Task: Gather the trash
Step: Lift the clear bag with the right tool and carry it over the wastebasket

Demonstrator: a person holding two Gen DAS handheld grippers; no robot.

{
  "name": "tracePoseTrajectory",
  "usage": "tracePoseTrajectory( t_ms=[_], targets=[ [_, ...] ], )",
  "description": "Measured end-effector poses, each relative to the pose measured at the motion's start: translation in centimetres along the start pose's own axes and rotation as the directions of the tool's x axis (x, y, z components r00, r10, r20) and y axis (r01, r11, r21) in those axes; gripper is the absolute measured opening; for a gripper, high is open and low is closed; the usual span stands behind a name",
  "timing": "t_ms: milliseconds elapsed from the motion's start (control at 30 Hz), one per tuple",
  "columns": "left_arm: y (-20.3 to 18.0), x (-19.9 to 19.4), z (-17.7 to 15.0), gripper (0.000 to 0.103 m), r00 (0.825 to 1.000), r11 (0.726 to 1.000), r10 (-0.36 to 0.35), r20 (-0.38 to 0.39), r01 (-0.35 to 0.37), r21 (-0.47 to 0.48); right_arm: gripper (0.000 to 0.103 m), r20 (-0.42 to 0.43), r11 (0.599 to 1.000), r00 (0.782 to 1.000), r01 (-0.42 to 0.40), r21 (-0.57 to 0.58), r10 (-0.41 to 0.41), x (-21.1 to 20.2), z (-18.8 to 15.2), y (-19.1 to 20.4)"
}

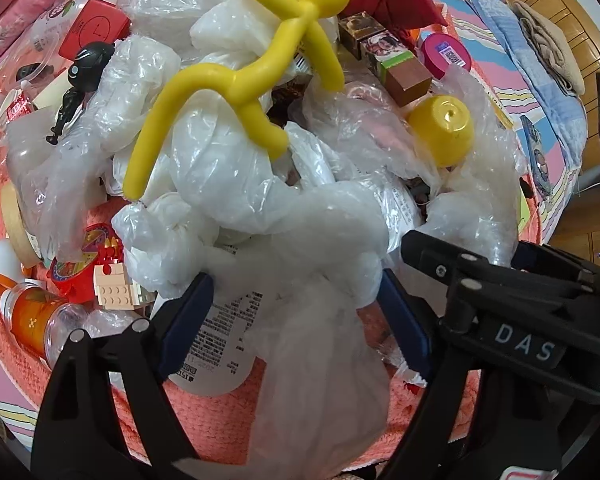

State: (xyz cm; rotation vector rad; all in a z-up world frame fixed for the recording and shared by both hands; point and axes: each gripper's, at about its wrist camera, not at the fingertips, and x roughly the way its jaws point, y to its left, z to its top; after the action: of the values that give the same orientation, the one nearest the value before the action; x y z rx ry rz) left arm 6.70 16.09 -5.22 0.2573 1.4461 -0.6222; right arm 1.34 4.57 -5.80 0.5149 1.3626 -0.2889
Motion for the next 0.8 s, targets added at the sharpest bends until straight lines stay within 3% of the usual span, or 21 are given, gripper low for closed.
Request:
tracePoseTrajectory(
  t_ms=[100, 167, 200, 433, 800],
  targets=[
    [0.0, -0.4, -0.4, 0.069, 1.000, 1.000, -0.010, -0.002, 0.010, 0.013, 0.061, -0.018, 0.999, 0.999, -0.041, 0.010, 0.042, -0.3, -0.7, -0.4],
    [-0.3, -0.6, -0.6, 0.060, 1.000, 0.999, -0.027, -0.008, 0.028, 0.020, 0.046, -0.029, 0.998, 0.997, -0.069, 0.011, 0.069, -0.4, -1.2, -0.5],
    [-0.4, -0.7, -0.7, 0.057, 0.999, 0.999, -0.034, -0.013, 0.034, 0.022, 0.043, -0.031, 0.997, 0.997, -0.074, 0.009, 0.074, -0.5, -1.4, -0.5],
    [-1.0, -1.5, -1.7, 0.048, 1.000, 0.998, -0.031, -0.004, 0.031, 0.054, 0.040, -0.018, 0.996, 0.996, -0.092, -0.006, 0.092, -2.0, -2.9, 0.0],
    [-1.6, -4.0, -2.6, 0.044, 0.998, 0.996, -0.044, 0.046, 0.041, 0.075, 0.040, 0.041, 0.995, 0.994, -0.104, 0.001, 0.104, -5.9, -5.4, -2.3]
  ],
)
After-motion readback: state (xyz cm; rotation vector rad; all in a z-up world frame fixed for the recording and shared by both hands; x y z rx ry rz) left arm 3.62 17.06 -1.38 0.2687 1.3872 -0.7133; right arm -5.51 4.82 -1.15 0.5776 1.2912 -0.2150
